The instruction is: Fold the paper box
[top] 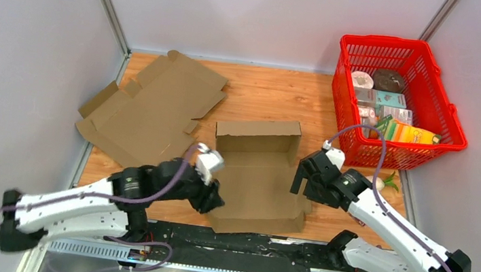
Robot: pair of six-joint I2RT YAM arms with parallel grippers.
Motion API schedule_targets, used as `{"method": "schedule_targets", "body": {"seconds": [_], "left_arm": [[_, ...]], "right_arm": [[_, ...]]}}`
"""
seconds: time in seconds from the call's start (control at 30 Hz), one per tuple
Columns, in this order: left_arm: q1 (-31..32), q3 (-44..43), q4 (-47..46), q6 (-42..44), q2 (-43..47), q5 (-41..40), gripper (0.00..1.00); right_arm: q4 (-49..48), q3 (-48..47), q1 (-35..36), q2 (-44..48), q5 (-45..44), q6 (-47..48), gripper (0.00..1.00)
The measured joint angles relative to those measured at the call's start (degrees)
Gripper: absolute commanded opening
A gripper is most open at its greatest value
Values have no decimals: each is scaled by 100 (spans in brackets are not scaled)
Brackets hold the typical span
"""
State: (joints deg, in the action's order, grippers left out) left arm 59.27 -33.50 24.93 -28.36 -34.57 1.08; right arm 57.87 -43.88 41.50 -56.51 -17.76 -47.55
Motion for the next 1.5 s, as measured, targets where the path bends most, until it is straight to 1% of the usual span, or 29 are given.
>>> {"method": "schedule_targets", "body": {"seconds": [0.07,0.1,0.13,0.17,0.27,0.33,0.43,0.57,0.67,0.7,0.77,0.83,0.9,0.93,0.97,1.0,1.07,1.1,1.2,1.27,1.3,1.4,1.5], "left_arm": [[942,-562,437,372,-925,-219,61],[1283,-979,422,675,-1659,-457,61],[1600,-1014,402,713,-1749,-472,63],[1985,-1209,389,973,-2269,-625,64],[2658,-1838,162,1661,-3639,-938,65],[2876,-2190,13,2035,-4505,-1014,66],[2970,-2710,35,2463,-5593,-1021,70],[3042,-3108,210,2726,-6376,-1182,68],[3093,-3497,409,2776,-6784,-1521,64],[3101,-3591,435,2780,-6878,-1596,62],[3108,-3823,535,2780,-7075,-1759,54],[3108,-4024,664,2780,-7263,-1969,43],[3108,-4227,822,2771,-7477,-2149,35],[3110,-4334,925,2765,-7597,-2236,21],[3112,-4409,990,2765,-7694,-2302,13],[3112,-4465,1047,2754,-7794,-2382,9],[3119,-4583,1182,2769,-7923,-2651,6],[3121,-4623,1228,2767,-7928,-2734,1],[3058,-4660,1355,2699,-7855,-2653,0],[2927,-4662,1521,2522,-7665,-2356,0],[2811,-4664,1582,2347,-7488,-2061,0],[2238,-4697,1646,1690,-6660,-1226,0],[1412,-5060,1600,776,-5705,-745,0]], "right_arm": [[173,-74,-33,192,-98,-109,100],[260,-109,-55,293,-142,-179,100],[352,-138,-92,424,-197,-243,100],[439,-168,-120,560,-264,-264,100],[789,-487,-177,1029,-553,-264,100],[1001,-1019,-190,1362,-833,-254,100],[1060,-1775,-190,1794,-1198,-195,100],[1137,-2487,-197,2249,-1576,-85,100],[1207,-2570,-197,2352,-1694,-13,100],[1235,-2555,-197,2354,-1709,4,100],[1281,-2472,-197,2354,-1727,44,100],[1287,-2378,-197,2354,-1714,70,100],[1290,-2299,-197,2354,-1681,96,100],[1290,-2275,-197,2356,-1668,111,100],[1290,-2253,-195,2358,-1663,129,100],[1294,-2243,-197,2363,-1661,160,100],[1298,-2243,-197,2371,-1674,216,100],[1311,-2245,-195,2382,-1690,245,100],[1412,-2332,-195,2459,-1777,380,100],[1421,-2476,-195,2586,-1797,570,100],[1419,-2599,-195,2658,-1799,691,100],[1346,-3012,-197,2785,-1797,975,100],[1220,-3521,-199,2645,-1718,1340,100]]}}
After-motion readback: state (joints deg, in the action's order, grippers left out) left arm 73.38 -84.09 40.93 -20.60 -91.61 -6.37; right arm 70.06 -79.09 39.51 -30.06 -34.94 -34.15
